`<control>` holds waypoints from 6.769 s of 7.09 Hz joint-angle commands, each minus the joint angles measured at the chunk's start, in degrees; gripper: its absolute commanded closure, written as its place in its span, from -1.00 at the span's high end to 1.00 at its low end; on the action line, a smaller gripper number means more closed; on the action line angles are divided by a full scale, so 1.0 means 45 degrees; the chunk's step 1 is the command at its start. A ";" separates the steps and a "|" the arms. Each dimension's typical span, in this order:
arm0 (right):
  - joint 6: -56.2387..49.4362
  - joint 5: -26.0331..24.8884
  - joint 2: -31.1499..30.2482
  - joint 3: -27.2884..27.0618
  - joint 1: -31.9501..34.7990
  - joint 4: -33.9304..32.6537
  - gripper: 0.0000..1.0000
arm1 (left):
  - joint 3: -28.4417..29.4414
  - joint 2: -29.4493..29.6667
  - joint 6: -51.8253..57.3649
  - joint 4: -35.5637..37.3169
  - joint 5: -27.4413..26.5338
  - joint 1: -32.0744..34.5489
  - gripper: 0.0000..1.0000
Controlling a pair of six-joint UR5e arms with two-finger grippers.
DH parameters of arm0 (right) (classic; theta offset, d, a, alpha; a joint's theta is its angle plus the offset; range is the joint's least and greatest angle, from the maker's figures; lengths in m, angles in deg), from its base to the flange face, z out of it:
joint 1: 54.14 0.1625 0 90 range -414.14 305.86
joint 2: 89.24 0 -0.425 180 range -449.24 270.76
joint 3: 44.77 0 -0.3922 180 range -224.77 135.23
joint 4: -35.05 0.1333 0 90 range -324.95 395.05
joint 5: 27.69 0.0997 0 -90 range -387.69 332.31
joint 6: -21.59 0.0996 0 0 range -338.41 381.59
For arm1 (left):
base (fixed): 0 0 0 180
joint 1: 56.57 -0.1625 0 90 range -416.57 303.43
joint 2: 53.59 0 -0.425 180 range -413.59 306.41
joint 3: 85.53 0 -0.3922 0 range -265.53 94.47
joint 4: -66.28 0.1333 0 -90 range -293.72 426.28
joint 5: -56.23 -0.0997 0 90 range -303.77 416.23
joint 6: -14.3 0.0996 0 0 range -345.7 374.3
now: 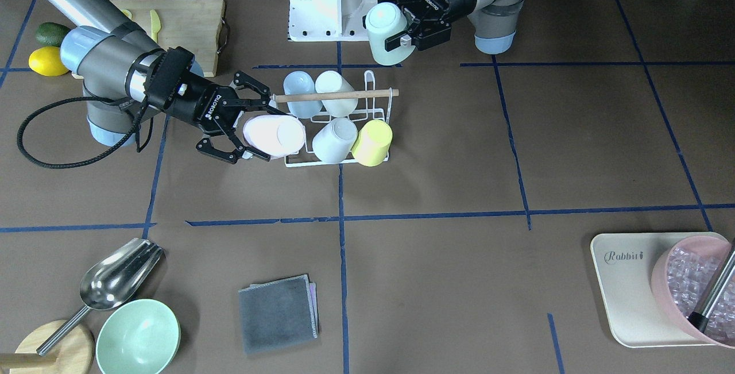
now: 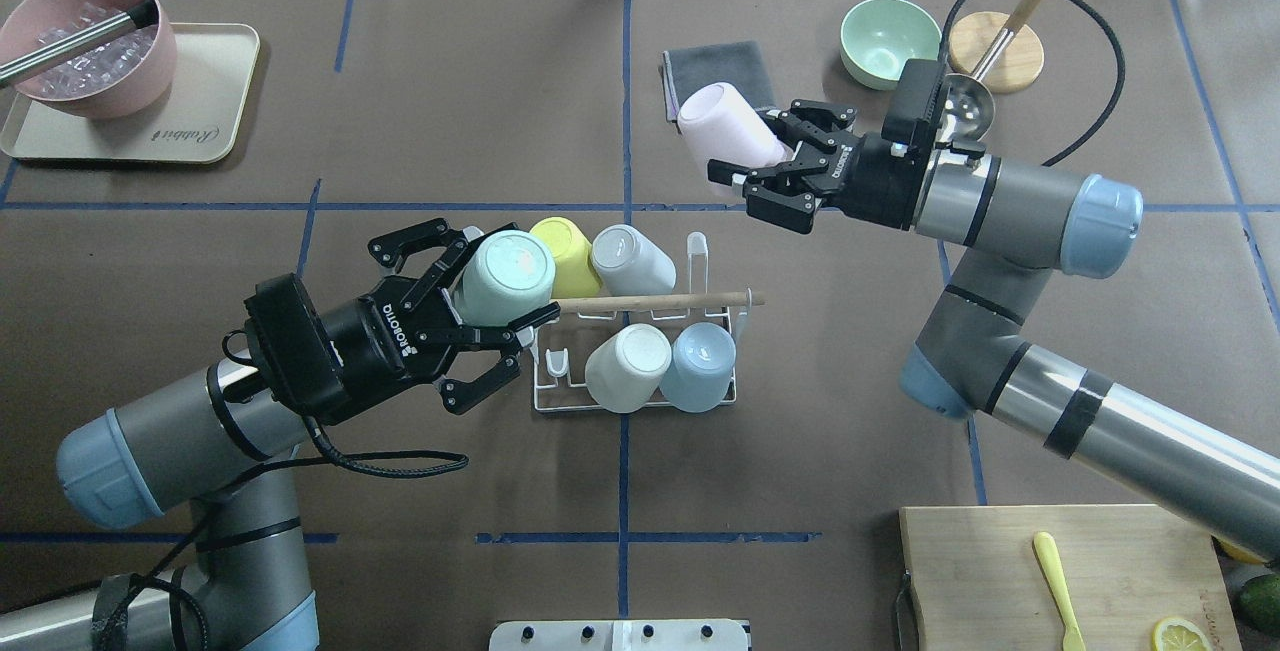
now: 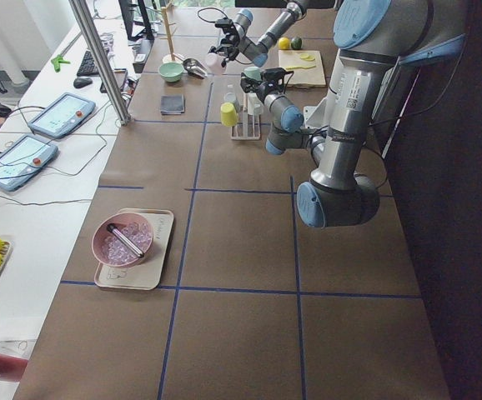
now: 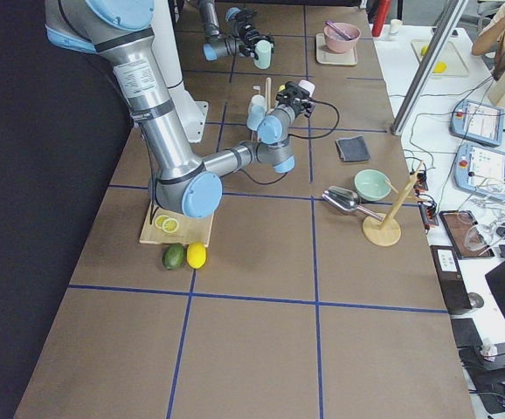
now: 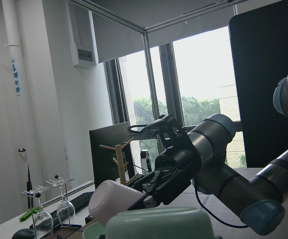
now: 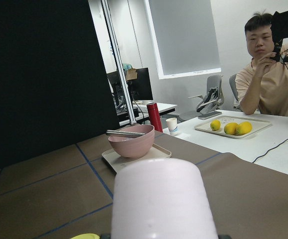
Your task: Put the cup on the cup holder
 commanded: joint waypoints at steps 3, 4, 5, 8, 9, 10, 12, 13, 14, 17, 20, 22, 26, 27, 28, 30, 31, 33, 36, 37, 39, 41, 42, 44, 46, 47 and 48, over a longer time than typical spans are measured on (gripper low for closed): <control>-0.0088 -0.0730 0.0089 0.0414 -0.0918 0.0978 -0.95 | 0.1503 0.0584 0.0005 -0.0265 -0.0285 -0.0341 -0.89; -0.0108 -0.0750 0.0089 0.0414 -0.1036 0.0978 -0.95 | 0.1894 0.0721 -0.0014 -0.0265 -0.0365 -0.0399 -0.89; -0.0108 -0.0750 0.0089 0.0414 -0.1172 0.0978 -0.95 | 0.1937 0.0723 -0.0053 -0.0265 -0.0424 -0.0419 -0.89; -0.0108 -0.0809 0.0128 0.0434 -0.1213 0.0861 -0.92 | 0.1976 0.0703 -0.0053 -0.0265 -0.0444 -0.0692 -0.89; -0.0127 -0.0809 0.0128 0.0434 -0.1213 0.0822 -0.89 | 0.1996 0.0703 -0.0053 -0.0265 -0.0444 -0.0751 -0.89; -0.0108 -0.0886 0.0148 0.0453 -0.1232 0.0783 -0.87 | 0.2015 0.0665 -0.0034 -0.0284 -0.0463 -0.0848 -0.89; -0.0108 -0.1004 0.0148 0.0472 -0.1407 0.0743 -0.83 | 0.2093 0.0606 -0.0034 -0.0304 -0.0542 -0.0829 -0.89; -0.0108 -0.1101 0.0148 0.0473 -0.1582 0.0743 -0.81 | 0.2093 0.0606 -0.0034 -0.0304 -0.0542 -0.0829 -0.88; -0.0108 -0.1102 0.0148 0.0473 -0.1603 0.0724 -0.80 | 0.2093 0.0606 -0.0014 -0.0304 -0.0561 -0.0829 -0.64; -0.0108 -0.1102 0.0070 0.0473 -0.1603 0.0802 -0.71 | 0.2113 0.0606 0.0005 -0.0304 -0.0815 -0.0790 1.00; -0.0128 -0.1102 0.0050 0.0492 -0.1603 0.0821 -0.39 | 0.1803 0.0586 0.0044 -0.0285 -0.0796 -0.0364 1.00; -0.0108 -0.1160 0.0070 0.0512 -0.1642 0.0821 0.99 | 0.0711 0.0528 0.0006 0.1033 -0.0659 0.0787 1.00; 0.0008 -0.1122 0.0031 0.0221 -0.1565 0.0666 1.00 | -0.0579 0.0547 -0.0072 0.5326 0.0273 0.2660 1.00; 0.0048 -0.0599 -0.0163 -0.0864 -0.0984 -0.0785 1.00 | -0.1394 0.0528 -0.0111 0.7467 0.1033 0.3421 1.00; 0.0280 0.0817 -0.0590 -0.2460 -0.0456 -0.3178 1.00 | -0.2389 0.0450 -0.0286 0.9790 0.1717 0.4183 1.00; 0.2340 0.5067 -0.0769 -0.3547 0.1997 -0.6450 1.00 | -0.3760 0.0059 -0.1590 1.4418 0.4404 0.5939 1.00; 0.2798 0.8067 -0.0867 -0.3899 0.3963 -0.8397 1.00 | -0.3882 -0.0038 -0.1615 1.6259 0.5947 0.6760 1.00; 0.2647 1.1856 -0.1487 -0.4175 0.7681 -1.1904 1.00 | -0.3786 -0.0117 -0.1654 1.9525 0.8838 0.8422 1.00; 0.2607 1.1500 -0.5484 -0.4118 0.9661 -1.2069 1.00 | -0.3069 -0.0779 -0.1655 2.3340 1.2142 1.1814 1.00; 0.2607 1.0645 -0.6386 -0.4098 0.9879 -1.2108 1.00 | -0.2289 -0.1226 -0.1616 2.3793 1.3082 1.2871 1.00; 0.0787 0.9023 -0.7058 -0.4117 0.9959 -1.4359 1.00 | -0.1270 -0.2764 -0.1537 2.3798 1.3520 1.4186 1.00; -0.1901 0.8605 -0.6942 -0.5125 1.0911 -1.9619 1.00 | -0.1248 -0.4272 -0.1518 2.3583 1.3366 1.4268 1.00; -0.2272 0.8547 -0.6942 -0.6041 1.1052 -2.2122 1.00 | -0.1111 -0.4780 -0.1499 2.3583 1.3190 1.4616 1.00; -0.5911 0.8080 -0.6981 -0.6285 1.1809 -2.5217 1.00 | -0.0702 -0.5640 0.0443 2.3602 1.2818 1.4989 1.00; -0.8343 0.6984 -0.7020 -0.5568 1.2513 -2.6595 1.00 | -0.0310 -0.5742 0.0513 2.3583 1.2895 1.5225 1.00; -0.8350 0.7119 -0.6885 -0.5021 1.3117 -2.6562 1.00 | -0.0290 -0.5742 0.0513 2.3563 1.2954 1.5264 1.00; -0.8369 0.6618 -0.6922 -0.5209 1.3123 -2.6349 1.00 | -0.0289 -0.5665 0.0475 2.3563 1.2974 1.5497 1.00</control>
